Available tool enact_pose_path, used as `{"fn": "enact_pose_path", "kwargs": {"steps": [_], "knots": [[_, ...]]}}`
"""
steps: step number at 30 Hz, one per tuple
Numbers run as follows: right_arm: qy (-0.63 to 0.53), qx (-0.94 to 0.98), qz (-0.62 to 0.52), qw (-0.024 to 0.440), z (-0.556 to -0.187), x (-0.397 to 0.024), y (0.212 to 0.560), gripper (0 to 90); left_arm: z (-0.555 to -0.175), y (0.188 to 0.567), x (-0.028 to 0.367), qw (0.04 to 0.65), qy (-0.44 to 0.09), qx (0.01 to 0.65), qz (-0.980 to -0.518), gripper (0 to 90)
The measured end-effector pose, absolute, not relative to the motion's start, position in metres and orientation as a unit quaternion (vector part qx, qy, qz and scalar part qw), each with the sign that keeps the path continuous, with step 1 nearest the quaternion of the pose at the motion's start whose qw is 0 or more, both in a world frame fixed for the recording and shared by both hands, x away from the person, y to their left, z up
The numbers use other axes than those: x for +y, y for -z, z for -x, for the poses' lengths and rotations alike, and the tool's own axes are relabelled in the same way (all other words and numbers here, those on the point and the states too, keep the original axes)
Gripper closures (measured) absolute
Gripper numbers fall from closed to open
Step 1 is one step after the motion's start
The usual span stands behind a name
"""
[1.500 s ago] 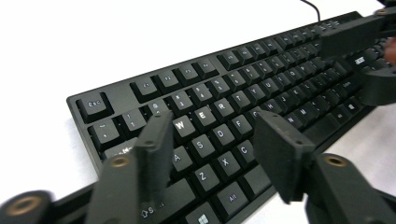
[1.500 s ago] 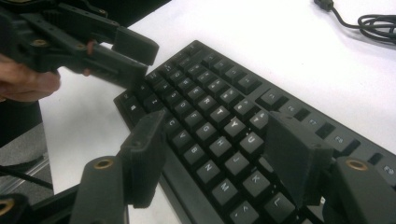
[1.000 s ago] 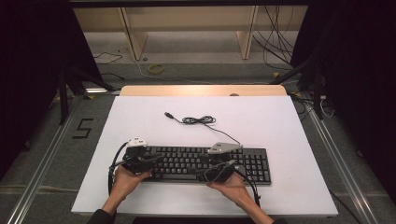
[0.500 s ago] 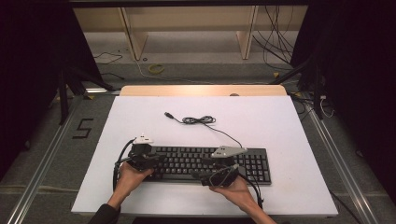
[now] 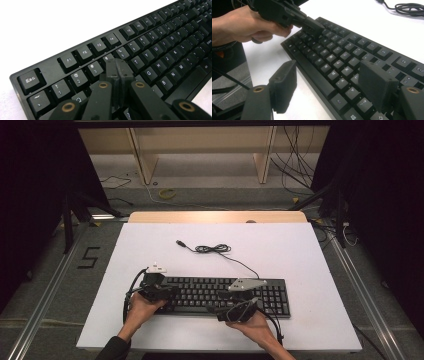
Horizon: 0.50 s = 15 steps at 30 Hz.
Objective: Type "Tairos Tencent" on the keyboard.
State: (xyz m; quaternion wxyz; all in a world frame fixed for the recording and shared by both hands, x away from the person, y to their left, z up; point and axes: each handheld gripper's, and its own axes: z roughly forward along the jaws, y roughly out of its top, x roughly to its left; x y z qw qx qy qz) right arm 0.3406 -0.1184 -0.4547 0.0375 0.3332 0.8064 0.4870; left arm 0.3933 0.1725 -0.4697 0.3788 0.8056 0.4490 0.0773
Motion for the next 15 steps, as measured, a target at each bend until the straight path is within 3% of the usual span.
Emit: {"fn": "enact_pose_path", "kwargs": {"steps": [15], "knots": [[-0.486,0.807,-0.333,0.041,-0.3398,-0.1182,0.4544,32.2,-0.3928,0.4747,0.1699,0.37,-0.074,0.451,-0.809,89.2]]}}
